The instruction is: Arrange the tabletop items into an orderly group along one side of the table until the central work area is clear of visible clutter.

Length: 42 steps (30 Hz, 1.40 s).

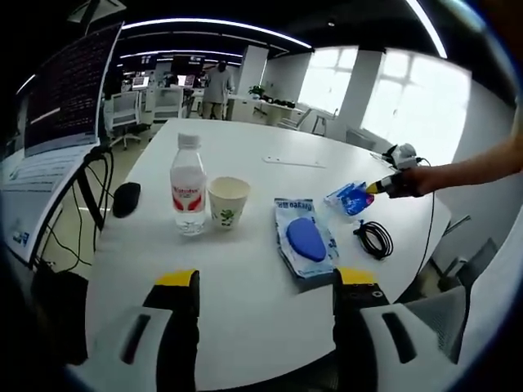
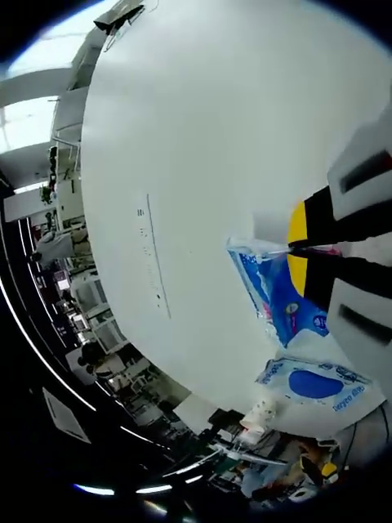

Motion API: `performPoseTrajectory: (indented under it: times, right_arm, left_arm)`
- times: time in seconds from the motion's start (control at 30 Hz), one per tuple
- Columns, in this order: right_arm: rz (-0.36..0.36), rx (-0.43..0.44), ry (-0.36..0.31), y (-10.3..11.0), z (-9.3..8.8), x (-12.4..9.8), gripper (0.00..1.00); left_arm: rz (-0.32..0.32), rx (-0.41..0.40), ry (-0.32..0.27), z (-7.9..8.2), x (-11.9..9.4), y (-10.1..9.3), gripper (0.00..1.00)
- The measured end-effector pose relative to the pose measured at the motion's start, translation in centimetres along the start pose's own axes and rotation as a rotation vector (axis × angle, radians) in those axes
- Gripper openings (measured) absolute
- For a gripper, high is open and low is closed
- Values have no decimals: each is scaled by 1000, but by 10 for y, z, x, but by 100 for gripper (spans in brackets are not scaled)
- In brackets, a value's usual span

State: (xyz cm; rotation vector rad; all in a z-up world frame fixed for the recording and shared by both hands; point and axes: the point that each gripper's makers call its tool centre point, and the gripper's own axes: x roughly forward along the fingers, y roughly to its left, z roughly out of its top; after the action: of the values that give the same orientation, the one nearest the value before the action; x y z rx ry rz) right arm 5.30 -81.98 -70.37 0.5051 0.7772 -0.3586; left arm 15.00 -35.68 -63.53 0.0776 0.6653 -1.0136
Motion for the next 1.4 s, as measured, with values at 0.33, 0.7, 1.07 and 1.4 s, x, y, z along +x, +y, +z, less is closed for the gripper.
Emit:
performPoseTrajectory:
  times: [0.33, 0.7, 1.07, 1.4]
  right_arm:
    - [-61, 17, 18, -21, 3, 7, 0]
    - [-88, 79, 48, -25, -16, 10, 0]
    - [-82, -16, 90, -24, -24, 20, 8]
    - [-74, -101, 89, -23, -26, 13, 12]
  left_arm:
    - [13, -7, 10, -2, -2, -3, 67]
    - [21, -13, 24, -7, -3, -5, 66]
    - [19, -13, 26, -10, 0, -14, 67]
    - [2, -39, 25, -16, 11, -26, 66]
